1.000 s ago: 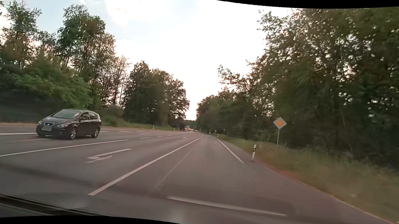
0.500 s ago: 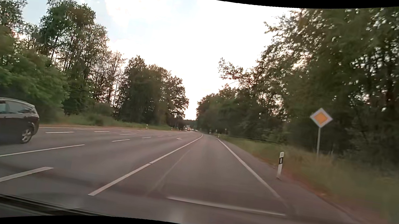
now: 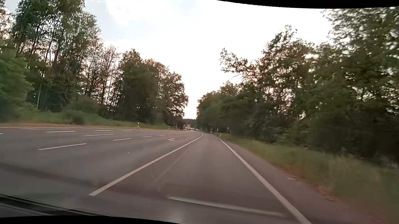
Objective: Follow the waypoints while adhering to traffic rules and regulations
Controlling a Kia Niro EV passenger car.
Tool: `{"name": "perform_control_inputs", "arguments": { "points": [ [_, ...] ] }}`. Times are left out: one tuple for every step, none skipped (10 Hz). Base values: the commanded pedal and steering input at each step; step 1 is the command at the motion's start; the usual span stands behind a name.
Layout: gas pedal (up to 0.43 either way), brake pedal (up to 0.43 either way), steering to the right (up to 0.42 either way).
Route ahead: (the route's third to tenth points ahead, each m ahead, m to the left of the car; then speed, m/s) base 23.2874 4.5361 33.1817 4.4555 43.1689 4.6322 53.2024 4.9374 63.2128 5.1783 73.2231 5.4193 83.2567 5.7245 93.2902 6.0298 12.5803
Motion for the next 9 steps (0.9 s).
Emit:
{"name": "perform_control_inputs", "arguments": {
  "points": [
    [0.280, 0.000, -0.007],
    [0.280, 0.000, -0.007],
    [0.280, 0.000, -0.007],
    [0.280, 0.000, -0.007],
    [0.268, 0.000, -0.006],
    [0.268, 0.000, -0.006],
    [0.248, 0.000, -0.006],
    [0.228, 0.000, -0.006],
    [0.197, 0.000, -0.006]
  ]
}}
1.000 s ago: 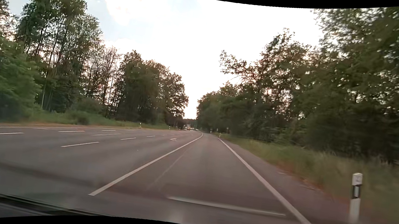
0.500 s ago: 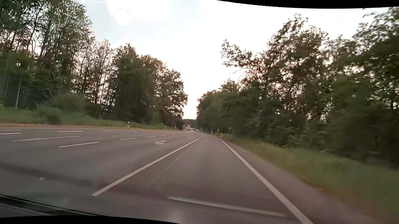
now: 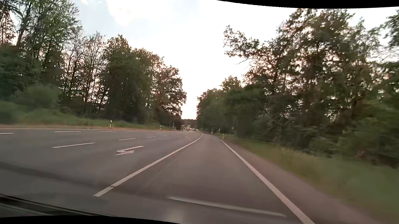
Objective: Follow the waypoints while adhering to traffic rules and regulations
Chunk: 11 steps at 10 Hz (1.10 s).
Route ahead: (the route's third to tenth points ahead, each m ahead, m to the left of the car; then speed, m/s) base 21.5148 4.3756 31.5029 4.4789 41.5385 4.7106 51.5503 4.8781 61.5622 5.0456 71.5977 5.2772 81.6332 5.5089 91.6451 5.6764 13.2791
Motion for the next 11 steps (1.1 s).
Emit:
{"name": "perform_control_inputs", "arguments": {
  "points": [
    [0.150, 0.000, -0.006],
    [0.118, 0.000, -0.006],
    [0.047, 0.000, -0.006],
    [0.000, 0.000, -0.006],
    [0.000, 0.000, -0.006],
    [0.000, 0.000, -0.006],
    [0.000, 0.000, -0.006],
    [0.000, 0.000, -0.006],
    [0.000, 0.000, -0.006],
    [0.000, 0.000, -0.006],
    [0.000, 0.000, -0.006]
  ]
}}
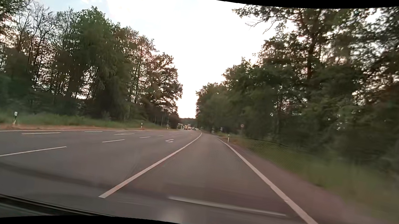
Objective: Follow the waypoints while adhering to traffic rules and regulations
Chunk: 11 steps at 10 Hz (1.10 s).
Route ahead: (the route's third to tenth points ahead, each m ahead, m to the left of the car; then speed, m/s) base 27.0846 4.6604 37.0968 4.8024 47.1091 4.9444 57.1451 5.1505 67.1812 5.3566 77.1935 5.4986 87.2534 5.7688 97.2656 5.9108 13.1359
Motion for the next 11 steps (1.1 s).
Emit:
{"name": "perform_control_inputs", "arguments": {
  "points": [
    [0.000, 0.000, -0.006],
    [0.000, 0.000, -0.006],
    [0.000, 0.000, -0.006],
    [0.000, 0.000, -0.006],
    [0.000, 0.000, -0.006],
    [0.000, 0.000, -0.006],
    [0.000, 0.000, -0.007],
    [0.000, 0.000, -0.007],
    [0.000, 0.000, -0.007],
    [0.000, 0.000, -0.007],
    [0.000, 0.000, -0.006]
  ]
}}
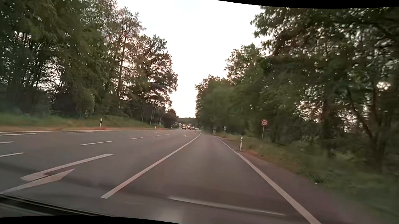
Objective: Follow the waypoints while adhering to traffic rules and regulations
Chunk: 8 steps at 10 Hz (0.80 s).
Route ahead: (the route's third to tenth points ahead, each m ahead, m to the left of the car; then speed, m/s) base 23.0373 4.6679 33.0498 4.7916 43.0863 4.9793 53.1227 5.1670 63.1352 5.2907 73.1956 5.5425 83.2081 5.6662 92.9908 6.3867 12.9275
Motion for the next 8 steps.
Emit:
{"name": "perform_control_inputs", "arguments": {
  "points": [
    [0.000, 0.000, -0.007],
    [0.000, 0.000, -0.007],
    [0.000, 0.000, -0.007],
    [0.000, 0.000, -0.007],
    [0.000, 0.000, -0.007],
    [0.000, 0.000, -0.007],
    [0.000, 0.000, -0.007],
    [0.000, 0.000, -0.007]
  ]
}}
